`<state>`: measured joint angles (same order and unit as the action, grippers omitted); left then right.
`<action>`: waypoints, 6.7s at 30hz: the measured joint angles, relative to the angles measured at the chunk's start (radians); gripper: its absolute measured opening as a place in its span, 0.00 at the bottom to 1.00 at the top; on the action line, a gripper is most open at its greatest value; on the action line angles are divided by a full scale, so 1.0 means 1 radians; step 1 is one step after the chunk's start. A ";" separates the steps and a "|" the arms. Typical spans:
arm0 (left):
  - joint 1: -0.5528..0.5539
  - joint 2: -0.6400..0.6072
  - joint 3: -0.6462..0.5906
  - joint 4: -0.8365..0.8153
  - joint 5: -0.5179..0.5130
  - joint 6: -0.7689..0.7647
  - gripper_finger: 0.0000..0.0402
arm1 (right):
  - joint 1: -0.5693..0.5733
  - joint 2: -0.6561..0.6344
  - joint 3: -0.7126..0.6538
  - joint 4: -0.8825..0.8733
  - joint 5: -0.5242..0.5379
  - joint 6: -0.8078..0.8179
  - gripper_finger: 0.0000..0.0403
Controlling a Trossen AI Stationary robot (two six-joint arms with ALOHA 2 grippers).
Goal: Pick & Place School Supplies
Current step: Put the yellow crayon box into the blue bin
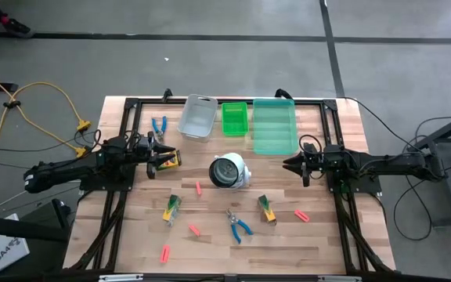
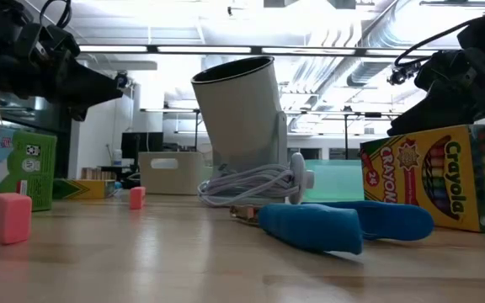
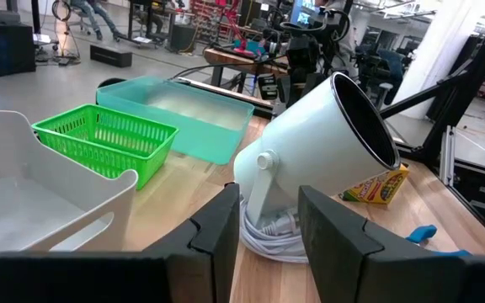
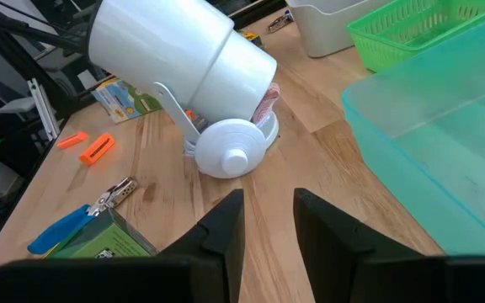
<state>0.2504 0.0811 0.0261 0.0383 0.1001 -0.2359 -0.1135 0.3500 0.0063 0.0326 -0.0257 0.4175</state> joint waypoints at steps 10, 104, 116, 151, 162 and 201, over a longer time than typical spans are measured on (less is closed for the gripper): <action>0.000 0.000 0.001 0.000 0.022 -0.008 0.30 | 0.000 0.000 0.000 0.000 0.000 0.000 0.23; -0.940 1.305 1.013 -1.035 -0.317 -1.527 0.27 | 0.000 0.000 0.000 0.000 0.000 0.000 0.23; -0.927 1.326 1.013 -1.024 -0.314 -1.516 0.48 | 0.000 0.000 0.000 0.000 0.000 0.000 0.23; -0.831 1.454 1.012 -0.964 -0.202 -1.462 0.46 | 0.000 0.000 0.000 0.000 0.000 0.000 0.23; -0.831 1.453 1.012 -0.964 -0.202 -1.474 0.25 | 0.000 0.000 0.000 0.000 0.000 0.000 0.23; -0.832 1.454 1.012 -0.954 -0.206 -1.460 0.31 | 0.000 0.000 0.000 0.000 0.000 0.000 0.23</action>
<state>-0.5812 1.5352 1.0386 -0.9161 -0.1055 -1.6955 -0.1135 0.3500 0.0061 0.0326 -0.0257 0.4175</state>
